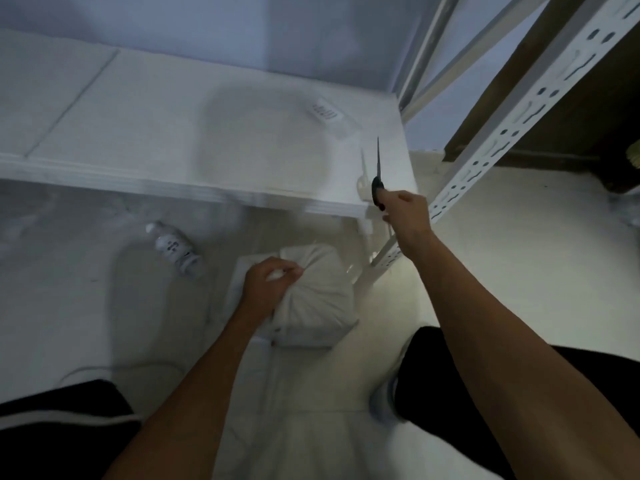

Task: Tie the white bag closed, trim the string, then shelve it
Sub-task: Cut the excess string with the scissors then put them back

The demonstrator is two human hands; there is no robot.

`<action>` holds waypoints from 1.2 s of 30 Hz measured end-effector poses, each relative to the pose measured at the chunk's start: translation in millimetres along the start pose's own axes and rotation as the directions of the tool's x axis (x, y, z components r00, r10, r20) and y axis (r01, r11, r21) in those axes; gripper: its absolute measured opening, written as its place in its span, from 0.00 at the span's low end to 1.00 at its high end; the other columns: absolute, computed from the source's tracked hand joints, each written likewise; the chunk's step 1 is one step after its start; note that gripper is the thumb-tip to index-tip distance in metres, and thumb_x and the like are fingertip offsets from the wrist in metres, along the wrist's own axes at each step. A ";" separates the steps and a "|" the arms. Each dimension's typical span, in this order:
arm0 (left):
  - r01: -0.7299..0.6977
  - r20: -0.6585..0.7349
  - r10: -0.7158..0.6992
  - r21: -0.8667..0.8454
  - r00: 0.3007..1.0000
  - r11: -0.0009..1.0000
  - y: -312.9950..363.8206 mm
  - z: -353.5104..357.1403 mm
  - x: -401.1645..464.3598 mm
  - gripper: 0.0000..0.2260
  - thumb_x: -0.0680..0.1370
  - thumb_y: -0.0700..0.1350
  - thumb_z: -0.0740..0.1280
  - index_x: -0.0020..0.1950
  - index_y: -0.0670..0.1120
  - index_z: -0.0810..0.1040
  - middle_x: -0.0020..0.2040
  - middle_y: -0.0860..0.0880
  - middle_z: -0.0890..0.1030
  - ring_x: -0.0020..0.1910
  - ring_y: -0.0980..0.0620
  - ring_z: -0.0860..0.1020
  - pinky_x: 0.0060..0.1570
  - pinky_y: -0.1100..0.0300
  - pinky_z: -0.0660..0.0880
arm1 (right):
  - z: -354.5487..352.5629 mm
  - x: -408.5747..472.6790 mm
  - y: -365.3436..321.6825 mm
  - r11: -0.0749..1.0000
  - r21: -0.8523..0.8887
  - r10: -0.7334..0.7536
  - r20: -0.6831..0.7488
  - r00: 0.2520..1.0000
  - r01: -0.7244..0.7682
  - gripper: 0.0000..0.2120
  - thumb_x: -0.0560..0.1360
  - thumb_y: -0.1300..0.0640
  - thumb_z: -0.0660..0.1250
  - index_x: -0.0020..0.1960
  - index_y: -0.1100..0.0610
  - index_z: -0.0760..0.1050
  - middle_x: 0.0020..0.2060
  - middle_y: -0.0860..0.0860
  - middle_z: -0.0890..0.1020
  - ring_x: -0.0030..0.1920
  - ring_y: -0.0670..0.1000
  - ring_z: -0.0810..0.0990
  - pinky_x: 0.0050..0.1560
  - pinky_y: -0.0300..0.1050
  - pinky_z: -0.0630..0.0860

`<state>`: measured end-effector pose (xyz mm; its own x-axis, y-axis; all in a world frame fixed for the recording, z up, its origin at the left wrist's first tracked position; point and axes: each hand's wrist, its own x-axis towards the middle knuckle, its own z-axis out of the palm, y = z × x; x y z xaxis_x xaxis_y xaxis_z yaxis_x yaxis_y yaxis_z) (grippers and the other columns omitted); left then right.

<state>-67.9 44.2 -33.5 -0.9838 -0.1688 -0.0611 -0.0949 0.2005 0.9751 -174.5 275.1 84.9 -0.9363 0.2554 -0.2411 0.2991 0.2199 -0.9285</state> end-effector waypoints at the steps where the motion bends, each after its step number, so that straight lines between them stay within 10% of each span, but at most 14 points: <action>1: 0.002 0.001 -0.002 -0.005 1.000 1.000 1.4 -0.9 -2.2 0.03 0.71 0.40 0.76 0.43 0.43 0.84 0.42 0.47 0.85 0.42 0.62 0.81 0.48 0.70 0.74 | 5.2 -14.6 10.9 0.993 0.114 0.027 0.101 0.995 -0.039 0.11 0.71 0.54 0.72 0.41 0.62 0.81 0.37 0.57 0.79 0.40 0.53 0.76 0.46 0.47 0.75; 5: 0.023 0.037 -0.022 -0.052 0.999 0.998 7.8 -8.0 -8.2 0.05 0.73 0.39 0.74 0.45 0.38 0.84 0.43 0.45 0.85 0.42 0.60 0.81 0.45 0.68 0.75 | 32.0 -74.0 51.9 0.801 0.437 0.190 0.462 0.866 -0.409 0.06 0.77 0.64 0.62 0.48 0.66 0.75 0.47 0.64 0.78 0.42 0.52 0.82 0.49 0.42 0.78; 9: -0.008 0.029 0.009 -0.055 1.000 0.998 4.5 -11.5 -6.9 0.05 0.74 0.37 0.73 0.46 0.35 0.83 0.41 0.45 0.83 0.39 0.65 0.78 0.43 0.72 0.72 | 37.1 -106.4 86.4 0.766 0.360 0.278 0.560 0.780 -0.532 0.08 0.78 0.65 0.63 0.51 0.68 0.78 0.47 0.60 0.84 0.49 0.53 0.82 0.52 0.43 0.81; 15: -0.028 0.021 0.029 -0.047 0.999 0.999 4.2 -17.4 3.4 0.05 0.75 0.36 0.71 0.49 0.37 0.83 0.46 0.45 0.84 0.44 0.59 0.79 0.47 0.69 0.73 | 26.4 -104.6 97.6 0.982 -0.017 0.173 0.503 0.847 -0.190 0.02 0.72 0.64 0.73 0.44 0.63 0.84 0.40 0.55 0.83 0.43 0.50 0.80 0.49 0.41 0.77; 20: 0.017 0.058 -0.012 -0.075 0.998 0.997 5.8 -17.3 8.6 0.04 0.75 0.36 0.70 0.48 0.41 0.84 0.43 0.51 0.83 0.42 0.62 0.79 0.45 0.70 0.73 | 29.0 -109.1 99.5 0.936 -0.345 0.079 0.403 0.912 0.071 0.11 0.68 0.54 0.78 0.38 0.60 0.79 0.33 0.50 0.80 0.32 0.44 0.75 0.33 0.30 0.69; 36: 0.160 0.180 -0.135 -0.128 0.974 0.979 7.5 -15.8 23.6 0.06 0.74 0.40 0.73 0.41 0.52 0.84 0.48 0.46 0.85 0.48 0.53 0.79 0.52 0.60 0.75 | 26.8 -115.6 107.6 0.887 -0.447 0.079 0.402 0.912 0.120 0.20 0.65 0.45 0.78 0.35 0.55 0.70 0.29 0.48 0.74 0.30 0.45 0.70 0.31 0.39 0.65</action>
<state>-89.4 26.5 -24.3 -0.9731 -0.0177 -0.2299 -0.2305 0.0457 0.9720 -39.0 244.0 5.3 -0.9045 -0.1280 -0.4068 0.2350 0.6464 -0.7259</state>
